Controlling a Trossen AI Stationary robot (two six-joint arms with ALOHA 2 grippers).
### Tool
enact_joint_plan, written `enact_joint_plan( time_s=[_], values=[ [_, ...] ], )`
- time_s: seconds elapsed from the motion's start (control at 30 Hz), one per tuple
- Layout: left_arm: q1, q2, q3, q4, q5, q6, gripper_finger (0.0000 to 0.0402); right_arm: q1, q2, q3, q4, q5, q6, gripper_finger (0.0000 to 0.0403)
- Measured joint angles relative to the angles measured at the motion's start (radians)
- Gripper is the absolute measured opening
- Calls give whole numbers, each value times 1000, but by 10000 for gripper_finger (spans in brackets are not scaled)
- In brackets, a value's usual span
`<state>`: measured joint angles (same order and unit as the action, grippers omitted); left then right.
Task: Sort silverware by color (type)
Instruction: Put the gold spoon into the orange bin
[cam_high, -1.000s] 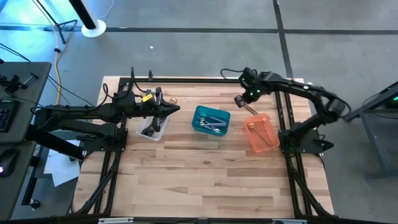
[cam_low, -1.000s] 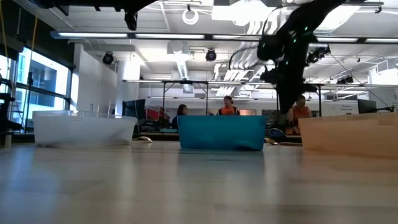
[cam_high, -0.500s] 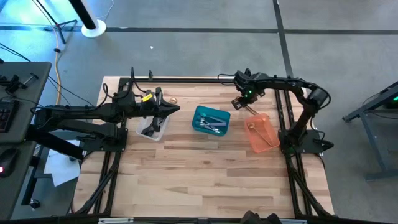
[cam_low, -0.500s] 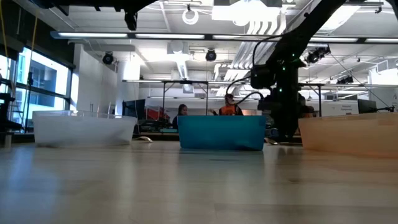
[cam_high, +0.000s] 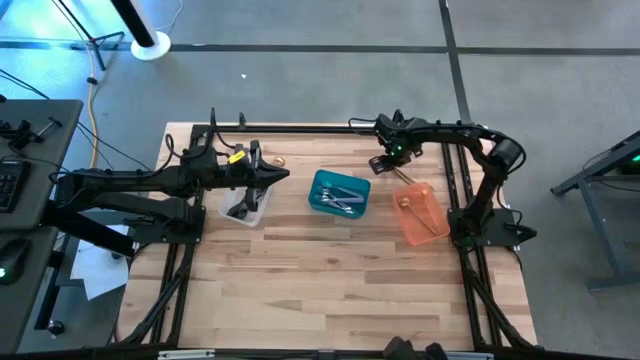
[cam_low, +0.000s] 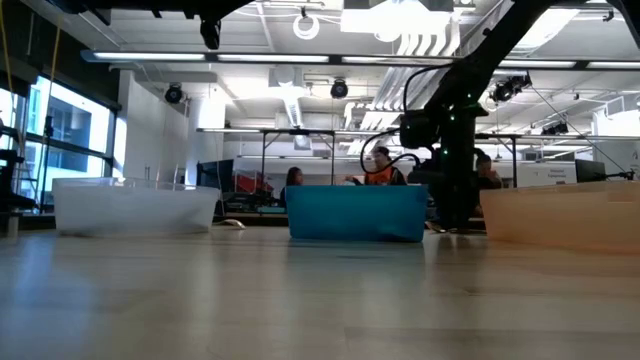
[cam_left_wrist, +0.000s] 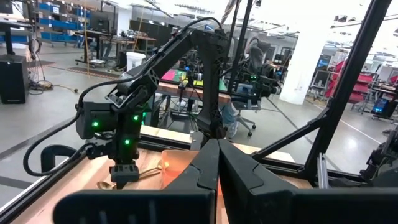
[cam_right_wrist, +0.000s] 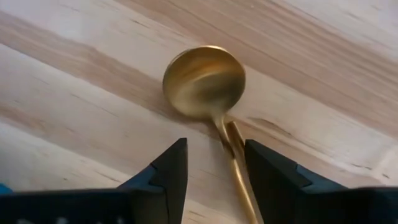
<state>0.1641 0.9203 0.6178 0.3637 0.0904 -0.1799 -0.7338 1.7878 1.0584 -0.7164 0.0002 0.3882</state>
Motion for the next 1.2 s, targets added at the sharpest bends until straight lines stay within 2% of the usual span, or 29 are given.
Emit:
enact_joint_plan(
  time_s=[0.53,0.8,1.2],
  values=[
    [0,0,0,0,-10,0,0,29,0,0,1,-12,49,141],
    [0,0,0,0,-10,-2,0,29,0,0,-1,-11,-96,141],
    [0,0,0,0,-9,-3,0,27,0,0,-5,-11,-153,126]
  ],
)
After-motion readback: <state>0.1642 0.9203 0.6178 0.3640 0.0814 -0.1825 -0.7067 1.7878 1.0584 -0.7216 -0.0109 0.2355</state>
